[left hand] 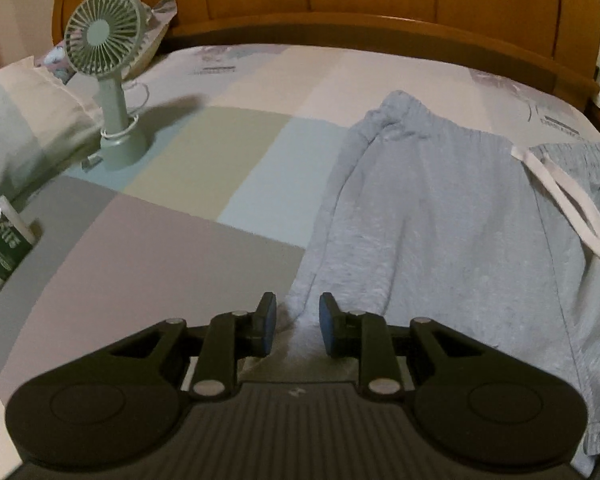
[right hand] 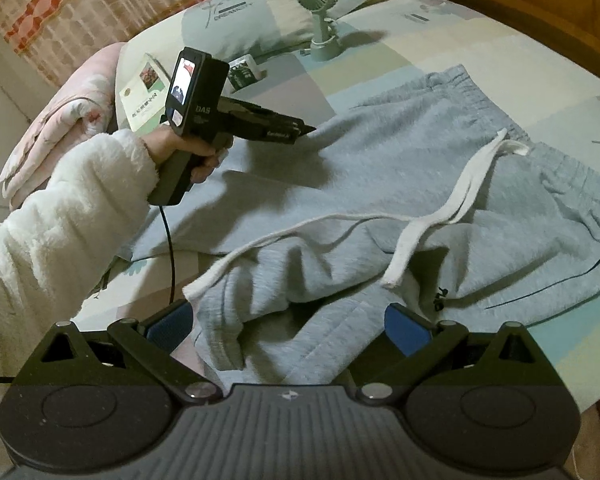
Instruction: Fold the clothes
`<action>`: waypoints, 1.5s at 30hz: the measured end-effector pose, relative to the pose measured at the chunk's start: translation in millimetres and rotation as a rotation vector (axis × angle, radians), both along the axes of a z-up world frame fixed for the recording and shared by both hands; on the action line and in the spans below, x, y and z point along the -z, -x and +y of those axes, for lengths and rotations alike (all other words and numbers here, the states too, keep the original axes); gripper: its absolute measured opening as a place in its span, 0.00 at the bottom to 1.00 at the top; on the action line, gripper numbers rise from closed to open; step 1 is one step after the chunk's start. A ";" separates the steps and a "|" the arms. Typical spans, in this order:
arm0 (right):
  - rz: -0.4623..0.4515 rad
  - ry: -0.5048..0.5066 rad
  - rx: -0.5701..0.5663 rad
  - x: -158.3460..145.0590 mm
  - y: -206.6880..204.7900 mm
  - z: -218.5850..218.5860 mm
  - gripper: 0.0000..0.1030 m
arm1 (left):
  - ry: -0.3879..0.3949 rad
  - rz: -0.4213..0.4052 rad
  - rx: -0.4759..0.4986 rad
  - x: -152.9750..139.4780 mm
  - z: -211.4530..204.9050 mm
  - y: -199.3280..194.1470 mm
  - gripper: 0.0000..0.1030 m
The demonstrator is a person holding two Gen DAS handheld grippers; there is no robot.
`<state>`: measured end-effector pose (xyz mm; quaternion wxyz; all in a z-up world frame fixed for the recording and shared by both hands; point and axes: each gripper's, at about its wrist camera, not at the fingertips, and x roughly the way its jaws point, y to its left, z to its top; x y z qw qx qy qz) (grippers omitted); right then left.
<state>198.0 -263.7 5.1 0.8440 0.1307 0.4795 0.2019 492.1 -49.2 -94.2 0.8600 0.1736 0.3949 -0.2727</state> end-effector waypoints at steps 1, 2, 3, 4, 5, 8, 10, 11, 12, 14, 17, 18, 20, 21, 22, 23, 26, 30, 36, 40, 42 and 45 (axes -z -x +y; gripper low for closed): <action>0.005 -0.003 0.002 1.9 -0.8 -0.2 1.00 | -0.005 0.003 -0.001 1.5 -0.8 0.4 0.28; 0.009 -0.005 0.004 3.6 -1.5 -0.4 1.00 | -0.018 0.007 -0.001 2.9 -2.3 0.3 0.32; 0.013 -0.007 0.006 4.9 -1.8 -0.6 1.00 | -0.030 0.011 -0.001 4.2 -3.7 0.2 0.39; 0.015 -0.008 0.008 5.8 -2.0 -0.6 1.00 | -0.031 0.018 -0.005 4.2 -4.3 -0.1 0.39; 0.016 -0.009 0.010 6.4 -2.0 -0.7 1.00 | -0.032 0.027 -0.010 4.2 -4.7 -0.6 0.39; 0.018 -0.012 0.021 7.8 -0.8 -2.4 1.00 | -0.020 0.077 -0.028 1.3 -4.7 -4.2 0.27; 0.018 -0.017 0.029 8.0 0.0 -4.0 1.00 | -0.023 0.098 -0.034 -0.8 -6.1 -5.1 0.21; 0.018 -0.021 0.033 8.0 0.6 -5.0 1.00 | -0.028 0.102 -0.036 -2.1 -7.2 -5.4 0.11; 0.017 -0.024 0.036 8.2 1.1 -6.1 1.00 | -0.060 0.070 -0.035 -4.8 -10.1 -4.7 0.04; 0.015 -0.028 0.043 9.4 1.8 -8.7 1.00 | -0.108 0.004 -0.044 -11.3 -14.5 -7.9 0.01; 0.016 -0.031 0.055 11.6 1.7 -13.4 1.00 | -0.160 -0.095 -0.071 -22.3 -19.7 -17.8 0.01; 0.017 -0.033 0.059 12.1 1.6 -15.0 1.00 | -0.176 -0.124 -0.080 -25.8 -21.2 -21.5 0.01; 0.018 -0.035 0.069 12.8 1.5 -18.2 1.00 | -0.184 -0.119 -0.098 -30.2 -20.5 -34.3 0.00; 0.017 -0.037 0.074 13.2 1.4 -19.8 1.00 | -0.179 -0.134 -0.114 -31.7 -19.8 -38.6 0.00; 0.017 -0.037 0.080 13.7 1.3 -21.7 1.00 | -0.181 -0.147 -0.130 -31.7 -19.0 -43.0 0.00; 0.017 -0.038 0.086 14.4 0.9 -23.4 1.00 | -0.179 -0.155 -0.147 -31.8 -18.1 -47.3 0.00; 0.020 -0.047 0.103 16.5 -0.3 -28.8 1.00 | -0.117 -0.098 -0.195 -33.4 -7.9 -57.2 0.06; 0.016 -0.053 0.103 17.2 -0.8 -32.5 1.00 | -0.116 -0.092 -0.161 -41.3 2.0 -41.2 0.10; 0.011 -0.065 0.102 18.1 -0.6 -34.0 1.00 | -0.044 -0.023 -0.134 -52.3 30.1 6.6 0.28; 0.020 -0.069 0.104 20.2 0.5 -31.4 1.00 | -0.053 0.100 -0.179 -27.1 42.3 12.6 0.29; 0.024 -0.066 0.103 20.8 1.7 -29.4 1.00 | -0.059 0.127 -0.227 -11.4 46.3 6.4 0.32; 0.021 -0.061 0.118 18.2 5.0 -30.7 1.00 | 0.020 0.101 -0.306 -4.3 54.7 -10.3 0.37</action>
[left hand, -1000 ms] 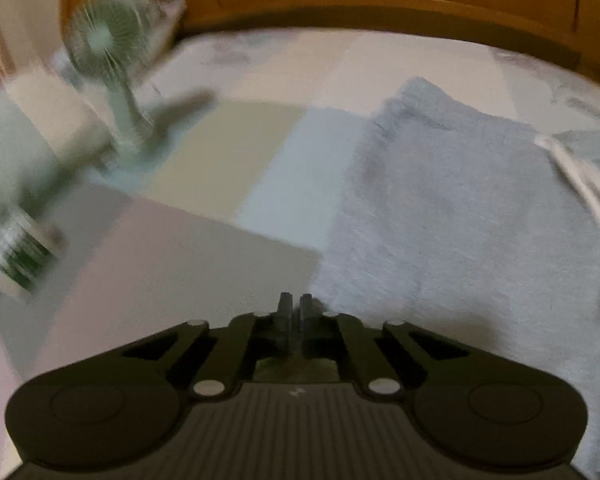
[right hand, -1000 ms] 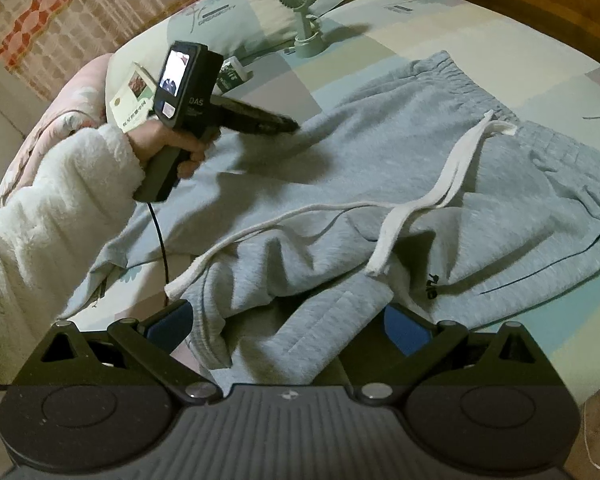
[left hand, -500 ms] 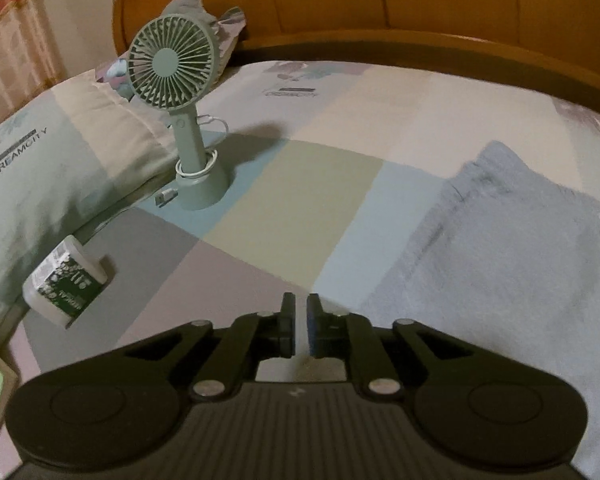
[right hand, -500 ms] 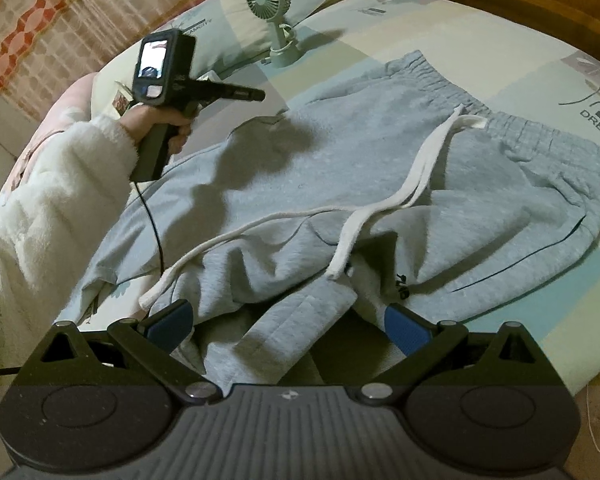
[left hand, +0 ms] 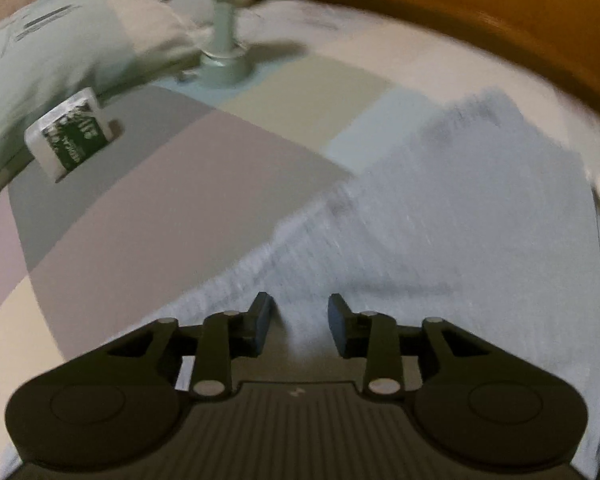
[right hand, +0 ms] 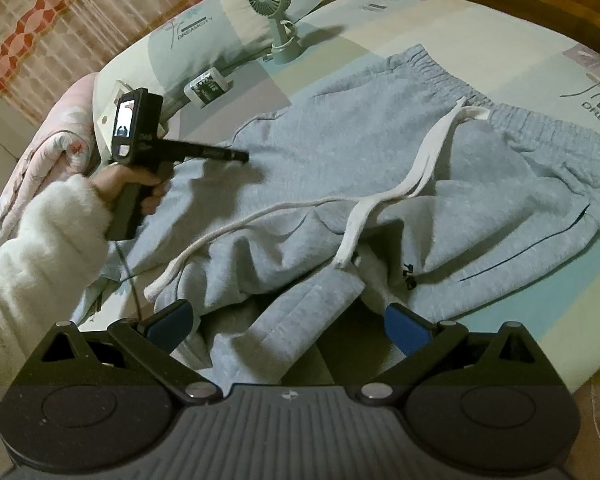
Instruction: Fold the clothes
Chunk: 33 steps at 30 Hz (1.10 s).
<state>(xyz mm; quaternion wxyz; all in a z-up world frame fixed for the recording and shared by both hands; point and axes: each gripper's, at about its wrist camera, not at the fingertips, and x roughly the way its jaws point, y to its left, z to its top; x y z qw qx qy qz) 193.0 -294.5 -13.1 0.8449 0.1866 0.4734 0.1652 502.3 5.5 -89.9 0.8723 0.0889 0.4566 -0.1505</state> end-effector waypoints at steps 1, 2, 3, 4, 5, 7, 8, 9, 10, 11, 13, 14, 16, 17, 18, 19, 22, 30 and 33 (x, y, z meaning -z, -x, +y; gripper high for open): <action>-0.002 0.002 0.006 -1.2 1.3 -0.8 1.00 | 0.014 -0.005 -0.031 0.6 2.1 -6.6 0.37; -0.004 0.003 0.012 -2.3 2.5 -1.7 1.00 | 0.026 -0.004 -0.048 1.1 3.0 -11.1 0.37; -0.005 0.005 0.018 -3.5 3.8 -2.5 1.00 | 0.035 -0.004 -0.063 1.1 3.5 -15.1 0.37; -0.007 0.007 0.024 -4.6 5.0 -3.3 1.00 | 0.018 -0.011 -0.065 -1.7 1.7 -15.9 0.37; -0.010 0.007 0.028 -5.9 6.3 -4.0 1.00 | 0.001 -0.019 -0.067 -4.7 0.3 -16.0 0.37; -0.018 0.008 0.029 -8.8 8.7 -4.3 1.00 | -0.026 -0.050 -0.064 -14.5 2.7 -6.7 0.35; -0.023 0.008 0.029 -10.5 9.5 -3.5 1.00 | -0.020 -0.060 -0.058 -21.2 7.6 0.2 0.35; -0.028 0.009 0.028 -12.2 10.3 -2.8 1.00 | -0.019 -0.068 -0.052 -27.7 14.1 8.3 0.37; -0.033 0.008 0.026 -13.8 11.1 -1.7 1.00 | -0.017 -0.076 -0.047 -34.3 20.6 16.4 0.40; -0.038 0.006 0.022 -15.4 12.0 -0.1 1.00 | -0.016 -0.085 -0.042 -40.8 27.0 24.5 0.42; -0.045 0.005 0.012 -18.6 14.2 3.6 1.00 | -0.026 -0.098 -0.042 -52.0 42.5 45.4 0.48; -0.049 0.006 0.006 -20.0 15.6 6.4 1.00 | -0.036 -0.104 -0.047 -56.5 51.2 57.7 0.50; -0.054 0.006 -0.007 -21.7 18.0 12.2 1.00 | -0.056 -0.109 -0.071 -61.1 68.9 83.3 0.56; -0.055 0.005 -0.014 -22.2 19.4 15.4 1.00 | -0.061 -0.108 -0.084 -59.5 76.9 98.0 0.59; -0.055 0.005 -0.019 -22.8 21.1 18.9 1.00 | -0.067 -0.106 -0.098 -57.8 84.8 112.6 0.64; -0.056 0.006 -0.026 -23.1 22.7 22.5 1.00 | -0.073 -0.105 -0.111 -56.2 92.8 127.3 0.68; -0.053 0.009 -0.052 -22.5 26.5 35.0 1.00 | -0.085 -0.079 -0.144 -41.3 112.1 167.7 0.69; -0.052 0.027 -0.112 -25.5 36.1 65.3 1.00 | 0.040 -0.010 -0.285 -9.0 151.0 243.7 0.69; -0.054 0.034 -0.128 -27.6 38.5 74.4 1.00 | 0.075 -0.014 -0.331 -4.2 165.9 266.5 0.70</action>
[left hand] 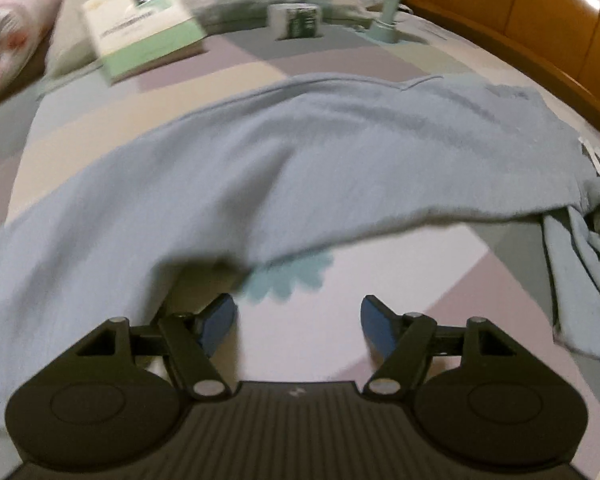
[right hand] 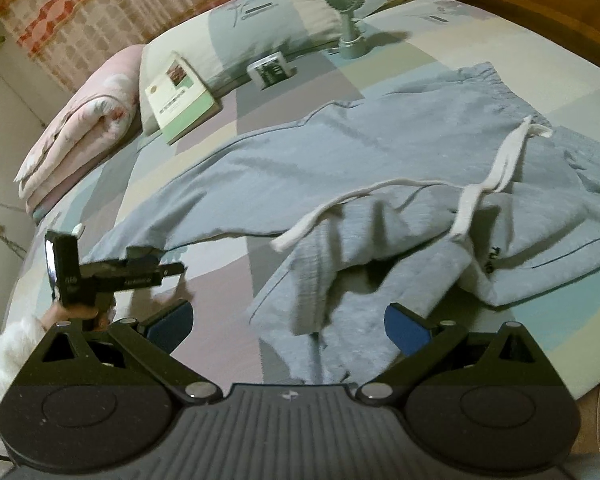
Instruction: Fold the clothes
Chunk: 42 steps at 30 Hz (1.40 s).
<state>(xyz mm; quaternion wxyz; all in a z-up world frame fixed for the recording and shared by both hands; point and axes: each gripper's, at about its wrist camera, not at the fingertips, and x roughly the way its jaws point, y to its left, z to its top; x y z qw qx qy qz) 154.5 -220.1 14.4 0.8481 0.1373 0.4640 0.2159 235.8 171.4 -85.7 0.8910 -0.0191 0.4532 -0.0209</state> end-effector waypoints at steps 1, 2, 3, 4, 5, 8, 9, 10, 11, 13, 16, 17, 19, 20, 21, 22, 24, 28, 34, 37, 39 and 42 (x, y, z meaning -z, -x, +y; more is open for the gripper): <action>0.000 0.002 -0.005 -0.4 0.4 2.8 1.00 | 0.010 -0.006 -0.015 1.2 6.1 7.4 0.70; 0.001 0.003 -0.010 -0.4 0.5 5.5 1.00 | 0.021 -0.012 -0.033 2.0 13.8 14.9 0.72; 0.001 0.005 -0.014 -0.3 0.7 8.3 1.00 | 0.032 -0.018 -0.050 2.9 21.4 22.4 0.72; 0.003 0.006 -0.018 -0.1 0.9 10.9 1.00 | 0.045 -0.024 -0.068 3.6 29.2 29.7 0.72; 0.004 0.008 -0.022 0.3 1.0 13.5 1.00 | 0.062 -0.032 -0.087 3.8 37.5 36.4 0.72; 0.010 0.011 -0.032 1.5 1.6 21.1 1.00 | 0.111 -0.055 -0.161 3.6 62.9 56.4 0.72; 0.011 0.013 -0.035 1.6 1.7 23.3 1.00 | 0.124 -0.060 -0.184 4.9 72.4 62.0 0.72; 0.011 0.015 -0.038 1.7 1.7 25.6 1.00 | 0.141 -0.068 -0.209 6.3 82.3 66.7 0.72; 0.012 0.017 -0.039 1.9 1.7 27.7 1.00 | 0.157 -0.076 -0.235 6.4 91.4 72.8 0.72; 0.014 0.017 -0.039 2.6 1.0 30.8 1.00 | 0.198 -0.096 -0.289 6.9 110.2 85.2 0.72; 0.018 0.020 -0.037 3.9 -0.3 34.3 1.00 | 0.299 -0.145 -0.373 11.0 138.9 100.0 0.72; 0.020 0.020 -0.037 4.5 -0.4 35.1 1.00 | 0.336 -0.164 -0.403 12.6 148.6 103.4 0.72; 0.024 0.025 -0.039 5.4 -0.6 37.5 1.00 | 0.400 -0.196 -0.457 16.2 167.3 106.6 0.72; 0.024 0.030 -0.041 5.2 -0.4 38.9 1.00 | 0.432 -0.213 -0.484 18.0 176.7 108.2 0.72; 0.023 0.034 -0.042 4.8 -0.1 39.9 1.00 | 0.462 -0.229 -0.511 19.7 185.9 109.4 0.72; 0.021 0.037 -0.041 4.4 0.3 40.4 1.00 | 0.477 -0.242 -0.537 20.9 193.5 108.5 0.72; 0.018 0.042 -0.037 3.7 0.9 40.9 1.00 | 0.509 -0.269 -0.588 23.3 208.8 106.4 0.72; 0.019 0.046 -0.027 4.4 -0.1 42.9 1.00 | 0.523 -0.300 -0.641 27.9 230.0 89.4 0.71; 0.012 0.066 -0.040 2.5 -0.1 49.3 1.00 | 0.511 -0.322 -0.714 30.9 255.1 62.1 0.69; 0.007 0.069 -0.034 1.3 0.7 48.6 1.00 | 0.541 -0.325 -0.771 32.5 270.6 55.9 0.65; 0.009 0.071 -0.025 1.8 0.0 47.3 1.00 | 0.595 -0.327 -0.814 34.5 281.8 55.0 0.54; 0.015 0.073 -0.013 3.6 -1.8 46.3 1.00 | 0.503 -0.263 -0.791 25.2 280.0 44.6 0.34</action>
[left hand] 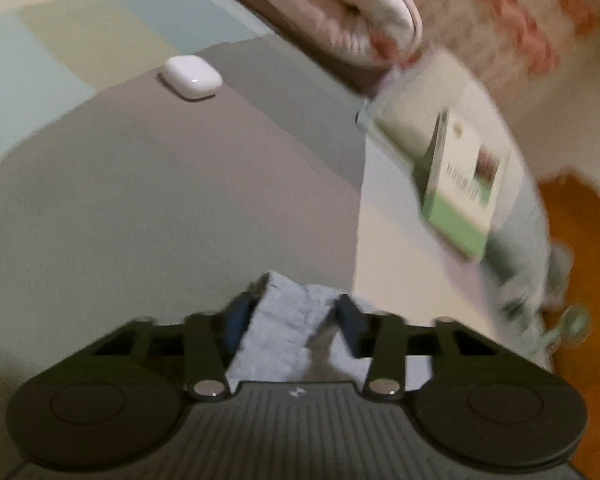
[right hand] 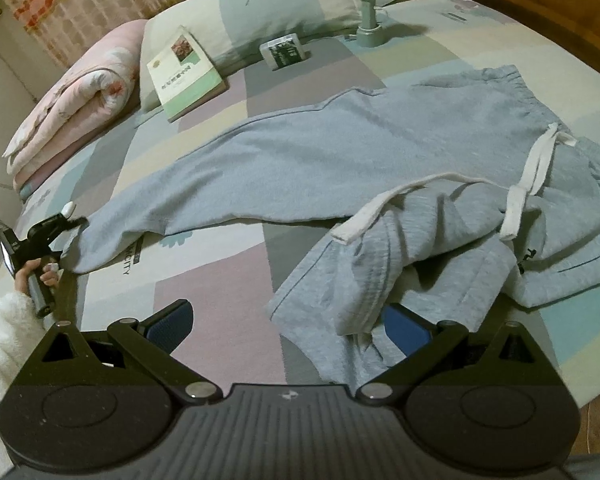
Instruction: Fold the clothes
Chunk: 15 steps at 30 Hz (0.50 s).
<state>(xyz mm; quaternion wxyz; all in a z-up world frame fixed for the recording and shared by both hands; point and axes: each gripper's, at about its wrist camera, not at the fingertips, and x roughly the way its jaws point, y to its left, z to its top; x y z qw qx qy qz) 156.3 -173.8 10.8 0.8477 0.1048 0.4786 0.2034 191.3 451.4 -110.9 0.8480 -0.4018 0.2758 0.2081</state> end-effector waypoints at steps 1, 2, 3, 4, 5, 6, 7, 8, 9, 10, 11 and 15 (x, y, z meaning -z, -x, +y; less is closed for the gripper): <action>0.002 -0.002 0.001 0.9 -0.5 -0.1 1.00 | -0.026 0.015 0.015 -4.1 -0.9 -3.5 0.30; 0.004 -0.002 0.001 1.7 -1.2 0.1 1.00 | -0.053 0.030 0.030 -8.2 -1.9 -7.1 0.30; 0.007 0.000 0.000 2.5 -2.0 0.6 1.00 | -0.079 0.045 0.046 -12.3 -2.8 -10.6 0.29; 0.008 0.003 0.000 3.2 -2.5 1.2 1.00 | -0.105 0.060 0.061 -16.3 -3.8 -14.1 0.29; 0.010 0.005 -0.001 3.7 -2.7 1.7 1.00 | -0.132 0.075 0.076 -20.4 -4.7 -17.7 0.29; 0.010 0.006 -0.002 4.0 -2.7 2.0 1.00 | -0.159 0.089 0.091 -24.9 -5.8 -21.5 0.29; 0.010 0.006 -0.004 4.1 -2.7 2.2 1.00 | -0.198 0.096 0.106 -32.4 -7.5 -27.8 0.29; 0.008 0.008 -0.004 3.9 -2.7 2.1 1.00 | -0.236 0.103 0.121 -39.8 -9.2 -34.0 0.29; 0.007 0.008 -0.004 3.7 -2.8 2.0 1.00 | -0.275 0.108 0.133 -47.0 -11.0 -40.1 0.28; 0.006 0.008 -0.002 3.5 -2.9 1.8 1.00 | -0.317 0.110 0.145 -54.7 -12.9 -45.7 0.28; 0.005 0.008 0.000 3.4 -2.9 1.7 1.00 | -0.351 0.111 0.152 -62.6 -14.2 -51.7 0.28; 0.003 0.012 0.011 3.0 -3.4 1.4 1.00 | -0.469 0.100 0.169 -93.4 -16.3 -72.0 0.28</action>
